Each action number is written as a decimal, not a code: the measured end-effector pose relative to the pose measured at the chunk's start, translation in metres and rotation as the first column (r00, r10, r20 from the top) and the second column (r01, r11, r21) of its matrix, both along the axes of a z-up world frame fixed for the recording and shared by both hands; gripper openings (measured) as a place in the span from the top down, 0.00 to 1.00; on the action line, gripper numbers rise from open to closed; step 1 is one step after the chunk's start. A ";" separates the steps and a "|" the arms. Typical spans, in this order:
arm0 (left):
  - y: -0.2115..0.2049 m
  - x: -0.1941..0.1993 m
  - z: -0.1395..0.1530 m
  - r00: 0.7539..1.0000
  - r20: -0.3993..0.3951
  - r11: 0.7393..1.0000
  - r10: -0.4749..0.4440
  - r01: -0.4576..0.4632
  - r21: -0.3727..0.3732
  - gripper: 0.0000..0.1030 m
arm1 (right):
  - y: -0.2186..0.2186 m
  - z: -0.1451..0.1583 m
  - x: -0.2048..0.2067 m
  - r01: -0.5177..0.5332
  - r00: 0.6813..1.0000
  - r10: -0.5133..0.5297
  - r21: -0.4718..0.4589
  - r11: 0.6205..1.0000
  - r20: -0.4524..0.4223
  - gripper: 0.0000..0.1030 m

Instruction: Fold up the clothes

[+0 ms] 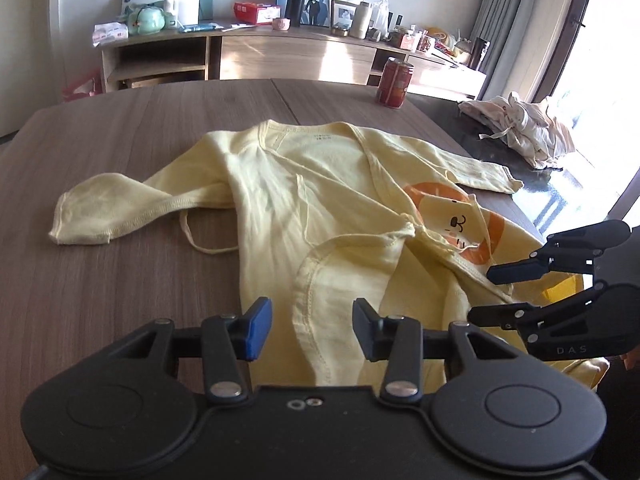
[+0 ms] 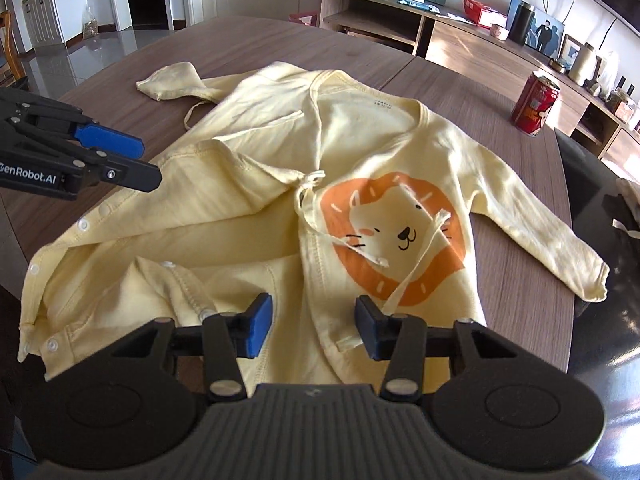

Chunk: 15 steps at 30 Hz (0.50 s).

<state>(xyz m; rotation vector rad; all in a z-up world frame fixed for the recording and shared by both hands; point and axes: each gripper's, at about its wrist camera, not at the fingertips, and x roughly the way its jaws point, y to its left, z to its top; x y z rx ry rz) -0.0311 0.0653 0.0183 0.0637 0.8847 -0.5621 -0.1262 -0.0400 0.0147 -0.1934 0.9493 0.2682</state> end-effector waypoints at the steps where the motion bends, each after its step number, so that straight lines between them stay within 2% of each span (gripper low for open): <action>1: -0.002 0.002 -0.001 1.000 -0.004 1.000 0.000 0.000 0.004 0.72 | 0.000 -0.002 -0.001 0.001 1.000 -0.001 0.004 1.000 -0.001 0.51; 3: -0.004 0.005 -0.003 1.000 -0.017 1.000 -0.003 0.003 -0.007 0.93 | -0.001 -0.002 -0.002 0.007 1.000 -0.007 0.013 1.000 0.002 0.51; 9: -0.012 0.002 0.003 1.000 -0.003 1.000 -0.024 0.024 -0.017 0.94 | -0.004 0.000 -0.004 0.020 1.000 -0.020 0.032 0.999 0.003 0.51; 11: -0.012 -0.004 0.010 0.999 0.023 0.999 -0.035 0.035 -0.025 0.94 | -0.004 0.001 -0.005 0.023 1.000 -0.023 0.034 0.999 0.004 0.51; 12: -0.015 -0.009 0.014 0.998 0.045 0.999 -0.050 0.051 -0.013 0.94 | -0.006 0.003 -0.007 0.025 1.000 -0.025 0.037 0.999 0.006 0.51; 15: -0.028 -0.030 0.027 0.977 0.147 0.985 -0.153 0.138 0.106 0.94 | -0.007 0.008 -0.012 0.029 0.999 -0.029 0.040 0.999 0.012 0.51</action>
